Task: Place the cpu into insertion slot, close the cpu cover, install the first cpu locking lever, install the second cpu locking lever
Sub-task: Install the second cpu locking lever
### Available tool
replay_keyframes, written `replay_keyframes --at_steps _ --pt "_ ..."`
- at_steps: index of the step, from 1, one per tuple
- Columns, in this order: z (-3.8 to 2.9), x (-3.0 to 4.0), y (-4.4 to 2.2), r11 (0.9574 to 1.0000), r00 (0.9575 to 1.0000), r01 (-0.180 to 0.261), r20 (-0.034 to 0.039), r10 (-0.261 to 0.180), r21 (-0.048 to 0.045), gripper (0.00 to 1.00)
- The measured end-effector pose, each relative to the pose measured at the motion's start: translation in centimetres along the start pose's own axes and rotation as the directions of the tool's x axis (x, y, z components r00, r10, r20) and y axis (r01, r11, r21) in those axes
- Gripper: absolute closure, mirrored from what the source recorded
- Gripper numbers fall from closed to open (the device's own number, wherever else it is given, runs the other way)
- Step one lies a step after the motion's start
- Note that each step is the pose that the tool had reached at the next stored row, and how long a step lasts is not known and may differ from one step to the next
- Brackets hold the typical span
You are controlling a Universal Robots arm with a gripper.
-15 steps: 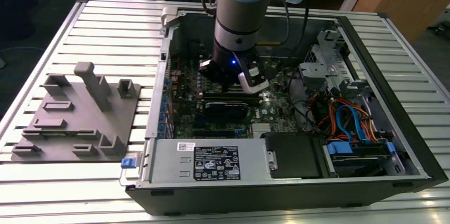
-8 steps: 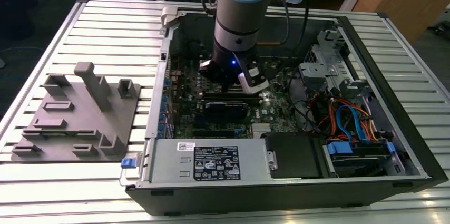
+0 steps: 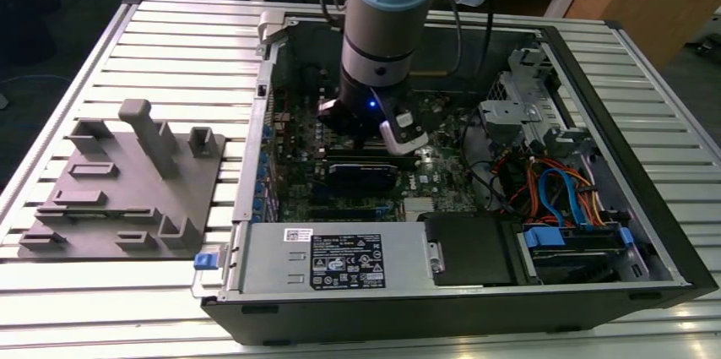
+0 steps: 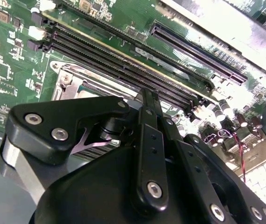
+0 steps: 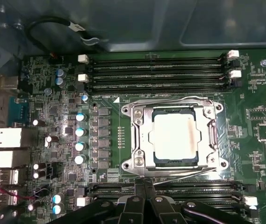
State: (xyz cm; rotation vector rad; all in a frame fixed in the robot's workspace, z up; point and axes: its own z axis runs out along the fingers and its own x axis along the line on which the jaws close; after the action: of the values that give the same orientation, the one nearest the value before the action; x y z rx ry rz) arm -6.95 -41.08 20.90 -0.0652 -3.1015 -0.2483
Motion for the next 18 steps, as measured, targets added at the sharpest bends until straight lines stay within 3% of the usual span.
replay_keyframes --at_steps 4,7,9,18 --pt "-0.07 0.04 -0.51 0.9998 1.0 0.0 -0.001 0.0 -0.0178 0.9" --pt "-0.08 0.14 -0.75 0.999 1.0 0.001 -0.0022 -0.001 -0.0452 0.9" --pt "-0.02 0.18 -0.89 0.9983 1.0 0.001 -0.0027 -0.001 -0.0579 0.9" --pt "0.63 0.5 -1.19 0.9951 1.0 0.002 -0.0045 -0.003 -0.0989 0.9"
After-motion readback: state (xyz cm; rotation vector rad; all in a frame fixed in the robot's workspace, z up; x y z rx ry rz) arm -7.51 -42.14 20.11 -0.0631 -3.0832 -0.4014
